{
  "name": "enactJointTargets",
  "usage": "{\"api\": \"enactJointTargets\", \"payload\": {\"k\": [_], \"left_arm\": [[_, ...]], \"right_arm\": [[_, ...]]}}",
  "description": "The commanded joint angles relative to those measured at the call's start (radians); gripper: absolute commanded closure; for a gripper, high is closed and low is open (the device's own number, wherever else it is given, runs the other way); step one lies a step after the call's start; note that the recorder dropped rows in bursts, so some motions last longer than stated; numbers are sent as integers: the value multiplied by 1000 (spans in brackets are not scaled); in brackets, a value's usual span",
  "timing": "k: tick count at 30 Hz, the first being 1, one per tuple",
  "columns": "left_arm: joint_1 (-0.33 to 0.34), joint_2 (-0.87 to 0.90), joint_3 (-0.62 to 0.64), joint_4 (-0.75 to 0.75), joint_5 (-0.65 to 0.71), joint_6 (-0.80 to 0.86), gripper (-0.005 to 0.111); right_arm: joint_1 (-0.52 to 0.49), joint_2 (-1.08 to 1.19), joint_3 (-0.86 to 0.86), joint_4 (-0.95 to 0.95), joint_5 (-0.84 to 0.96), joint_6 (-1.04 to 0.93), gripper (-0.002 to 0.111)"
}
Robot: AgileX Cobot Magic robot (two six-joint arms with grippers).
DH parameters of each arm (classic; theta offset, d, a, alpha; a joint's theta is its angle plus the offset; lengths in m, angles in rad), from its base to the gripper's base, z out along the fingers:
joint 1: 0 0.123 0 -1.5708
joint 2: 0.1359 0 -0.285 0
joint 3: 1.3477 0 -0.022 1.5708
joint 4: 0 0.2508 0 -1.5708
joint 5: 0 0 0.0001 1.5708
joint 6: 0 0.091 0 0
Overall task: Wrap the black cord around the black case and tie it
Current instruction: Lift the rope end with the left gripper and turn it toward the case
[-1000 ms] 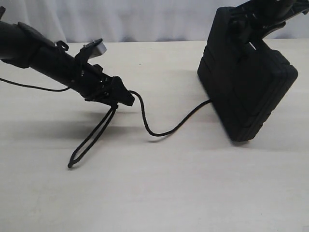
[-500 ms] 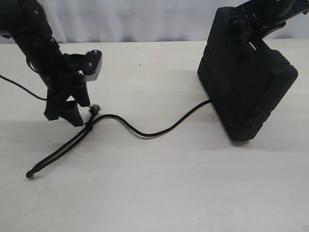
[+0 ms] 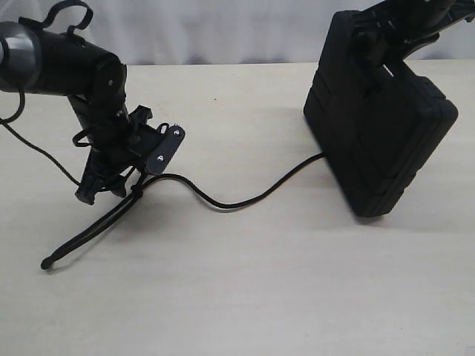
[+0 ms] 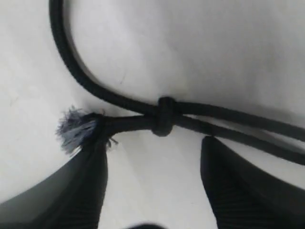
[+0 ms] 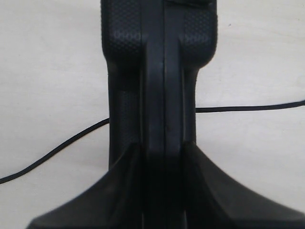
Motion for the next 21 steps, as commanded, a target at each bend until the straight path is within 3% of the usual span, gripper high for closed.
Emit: {"api": "enactJointTargets", "payload": {"k": [1,5,10,12,17,21], "left_arm": [[-3,-6,6,121,-2,-49,53],[-3,-6,6,201,8,-56,57],[-3,2,31,192,64,-115,96],[-3,5,47,192,115,-115,107],[-3,7,102,147,171,-111,107],[-3,7,116,-21,173,-107,107]], "right_arm": [[-5,1,11,5,6,-4,104],[-5,1,11,5,6,-4,104],[-5,1,11,5,6,-4,104],[-5,1,11,5,6,-4,104],[-5,1,11,5,6,-4,104],[-5,1,11,5,6,-4,104]]}}
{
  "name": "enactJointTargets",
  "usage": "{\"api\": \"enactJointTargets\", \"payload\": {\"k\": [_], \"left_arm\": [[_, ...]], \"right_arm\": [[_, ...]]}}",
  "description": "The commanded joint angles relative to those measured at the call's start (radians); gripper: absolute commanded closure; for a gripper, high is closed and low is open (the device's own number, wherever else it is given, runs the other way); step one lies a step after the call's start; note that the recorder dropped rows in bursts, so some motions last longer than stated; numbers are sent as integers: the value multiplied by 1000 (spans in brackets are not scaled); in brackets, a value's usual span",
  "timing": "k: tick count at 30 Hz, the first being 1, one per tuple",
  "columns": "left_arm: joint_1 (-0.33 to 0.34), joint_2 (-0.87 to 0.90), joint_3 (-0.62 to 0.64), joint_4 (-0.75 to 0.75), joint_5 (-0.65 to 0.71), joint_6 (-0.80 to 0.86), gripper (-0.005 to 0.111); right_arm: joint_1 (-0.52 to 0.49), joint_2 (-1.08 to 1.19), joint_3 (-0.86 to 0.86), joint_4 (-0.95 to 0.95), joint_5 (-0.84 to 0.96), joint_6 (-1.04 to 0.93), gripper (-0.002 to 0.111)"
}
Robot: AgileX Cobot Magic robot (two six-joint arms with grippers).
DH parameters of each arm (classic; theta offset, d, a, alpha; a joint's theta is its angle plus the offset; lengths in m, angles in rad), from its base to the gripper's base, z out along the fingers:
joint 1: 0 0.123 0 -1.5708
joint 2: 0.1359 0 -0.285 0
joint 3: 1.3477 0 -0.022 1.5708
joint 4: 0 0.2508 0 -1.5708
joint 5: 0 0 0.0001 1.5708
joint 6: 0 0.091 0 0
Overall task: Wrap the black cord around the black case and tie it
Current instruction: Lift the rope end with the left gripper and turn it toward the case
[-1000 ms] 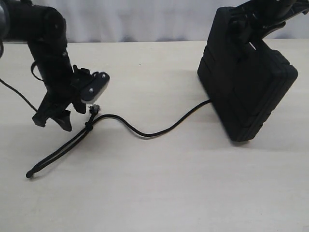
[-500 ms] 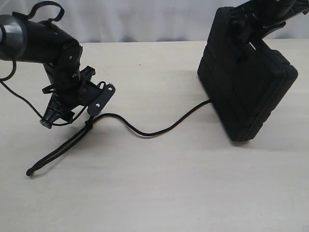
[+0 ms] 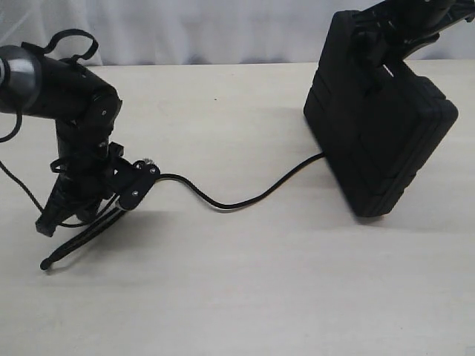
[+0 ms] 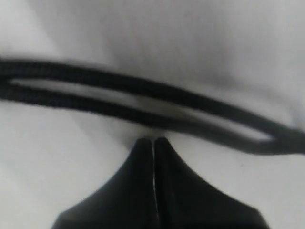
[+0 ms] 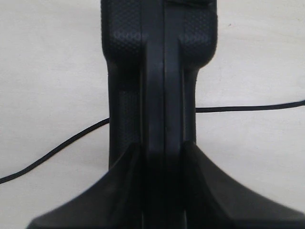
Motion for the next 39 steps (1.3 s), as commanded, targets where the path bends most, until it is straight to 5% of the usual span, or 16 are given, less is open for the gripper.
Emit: {"api": "enactJointTargets", "payload": {"k": [1,8,13,16,19,22,28,39], "left_arm": [[-3,-1,9,-218,12,-1,107],[-20,-1,9,-805,-27,135,107],[-21,-1,9,-1344,-19,439,106],[-21,-1,7,-1457,42,621,101],[-21,-25,-7,-1393,47,720,84],[-21,-63,-19,-1114,-33,716,63],[-21,-84,-19,-531,-9,508,56],[-21,-84,74,-569,-187,520,56]], "right_arm": [[-5,1,11,5,6,-4,104],[-5,1,11,5,6,-4,104],[-5,1,11,5,6,-4,104],[-5,1,11,5,6,-4,104],[-5,1,11,5,6,-4,104],[-5,1,11,5,6,-4,104],[-5,1,11,5,6,-4,104],[-5,1,11,5,6,-4,104]]}}
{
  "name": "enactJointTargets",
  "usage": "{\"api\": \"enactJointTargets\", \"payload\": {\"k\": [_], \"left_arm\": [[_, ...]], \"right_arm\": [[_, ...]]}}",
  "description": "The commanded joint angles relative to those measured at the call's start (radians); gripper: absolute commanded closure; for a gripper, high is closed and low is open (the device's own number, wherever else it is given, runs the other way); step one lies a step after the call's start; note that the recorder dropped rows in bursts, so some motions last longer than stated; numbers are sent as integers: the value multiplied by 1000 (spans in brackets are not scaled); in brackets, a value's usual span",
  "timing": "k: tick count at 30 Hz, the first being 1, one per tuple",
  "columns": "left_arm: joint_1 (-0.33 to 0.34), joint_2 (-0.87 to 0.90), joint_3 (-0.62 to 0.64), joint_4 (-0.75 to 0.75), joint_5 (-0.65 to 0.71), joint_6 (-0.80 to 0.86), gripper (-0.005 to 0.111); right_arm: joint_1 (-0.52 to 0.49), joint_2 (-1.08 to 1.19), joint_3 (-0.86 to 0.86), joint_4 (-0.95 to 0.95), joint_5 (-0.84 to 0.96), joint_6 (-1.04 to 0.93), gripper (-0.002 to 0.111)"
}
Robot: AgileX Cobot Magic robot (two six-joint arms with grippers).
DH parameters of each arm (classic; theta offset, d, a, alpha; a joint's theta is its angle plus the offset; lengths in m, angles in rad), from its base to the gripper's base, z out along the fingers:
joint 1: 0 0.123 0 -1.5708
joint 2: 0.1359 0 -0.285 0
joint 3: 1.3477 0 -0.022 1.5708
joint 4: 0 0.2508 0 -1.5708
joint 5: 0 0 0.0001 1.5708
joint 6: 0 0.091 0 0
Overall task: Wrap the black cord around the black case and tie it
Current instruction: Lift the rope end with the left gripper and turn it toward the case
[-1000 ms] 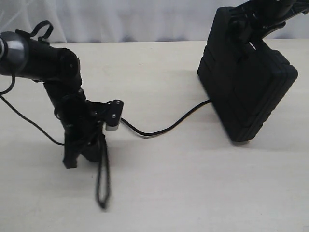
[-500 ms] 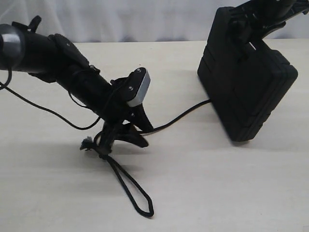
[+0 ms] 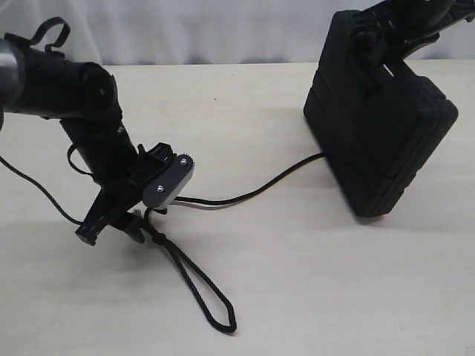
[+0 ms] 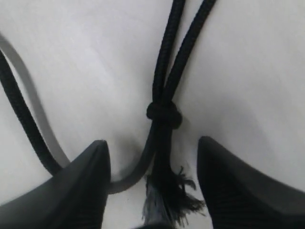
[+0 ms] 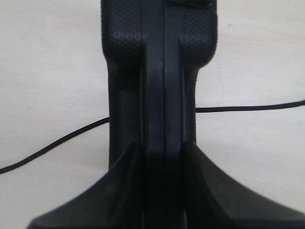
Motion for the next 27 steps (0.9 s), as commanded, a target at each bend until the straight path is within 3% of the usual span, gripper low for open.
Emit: {"api": "enactJointTargets", "payload": {"k": [1,6,16,18,23,27], "left_arm": [[0,-9,44,-32,-87,33,56],[-12,-4,58,-167,-130,127,56],[-35,51,58,-157,-153,142,57],[-35,51,58,-164,-158,142,66],[-35,51,58,-179,-217,68,105],[-35,47,56,-223,-332,-74,107]], "right_arm": [[-5,1,11,5,6,-4,104],[-5,1,11,5,6,-4,104],[-5,1,11,5,6,-4,104],[-5,1,11,5,6,-4,104],[-5,1,11,5,6,-4,104],[-5,1,11,5,6,-4,104]]}}
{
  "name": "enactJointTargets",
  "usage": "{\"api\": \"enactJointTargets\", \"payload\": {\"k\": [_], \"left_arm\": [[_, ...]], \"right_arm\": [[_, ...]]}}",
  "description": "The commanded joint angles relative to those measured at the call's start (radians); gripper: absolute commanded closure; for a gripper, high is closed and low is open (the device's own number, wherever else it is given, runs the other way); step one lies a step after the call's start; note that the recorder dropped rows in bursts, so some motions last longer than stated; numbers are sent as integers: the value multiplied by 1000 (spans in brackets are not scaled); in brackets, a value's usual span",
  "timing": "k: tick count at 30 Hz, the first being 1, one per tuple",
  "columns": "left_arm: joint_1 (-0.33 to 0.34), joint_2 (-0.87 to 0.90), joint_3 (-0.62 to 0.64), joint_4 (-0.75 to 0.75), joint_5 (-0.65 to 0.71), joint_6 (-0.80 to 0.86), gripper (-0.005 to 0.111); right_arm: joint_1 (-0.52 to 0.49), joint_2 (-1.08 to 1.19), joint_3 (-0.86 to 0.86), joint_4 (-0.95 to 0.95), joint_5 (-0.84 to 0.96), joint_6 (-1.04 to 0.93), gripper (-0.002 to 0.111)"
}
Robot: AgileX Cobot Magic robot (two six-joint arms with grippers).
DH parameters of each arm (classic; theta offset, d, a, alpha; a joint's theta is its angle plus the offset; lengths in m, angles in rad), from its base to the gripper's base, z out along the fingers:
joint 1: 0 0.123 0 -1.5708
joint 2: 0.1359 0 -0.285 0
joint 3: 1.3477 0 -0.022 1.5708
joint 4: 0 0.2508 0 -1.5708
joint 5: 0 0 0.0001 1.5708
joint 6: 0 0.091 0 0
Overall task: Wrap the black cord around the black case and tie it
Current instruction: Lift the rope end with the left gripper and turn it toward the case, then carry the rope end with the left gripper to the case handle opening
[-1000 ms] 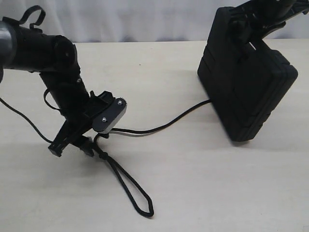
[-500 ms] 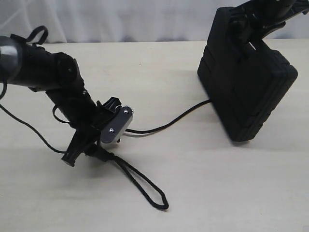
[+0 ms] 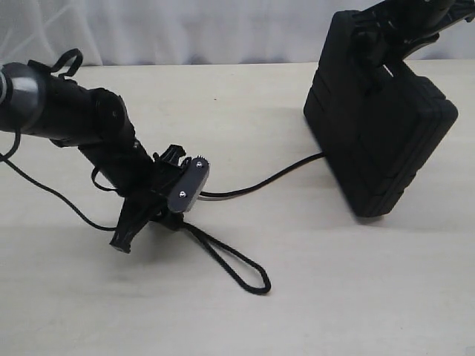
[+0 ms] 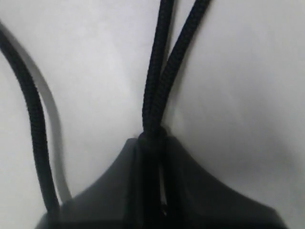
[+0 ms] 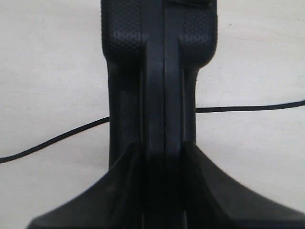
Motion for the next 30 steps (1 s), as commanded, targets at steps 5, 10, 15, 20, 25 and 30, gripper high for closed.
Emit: {"api": "enactJointTargets", "payload": {"k": [5,10,15,20,25,30], "left_arm": [[0,-88,-20,-496,-307,-168,107],[-2,-124,-139,-826,-147,-196,107],[-2,-105,-163,-811,-181,-275,107],[-2,-45,-167,-743,-201,-274,107],[-2,-26,-193,-742,-147,-274,107],[-2,-26,-241,-724,-102,-353,107]], "right_arm": [[-5,1,11,5,6,-4,104],[-5,1,11,7,6,-4,104],[-5,1,11,51,6,-12,104],[-5,1,11,100,6,-51,104],[-5,1,11,134,6,-77,104],[-5,1,11,224,6,-135,104]]}}
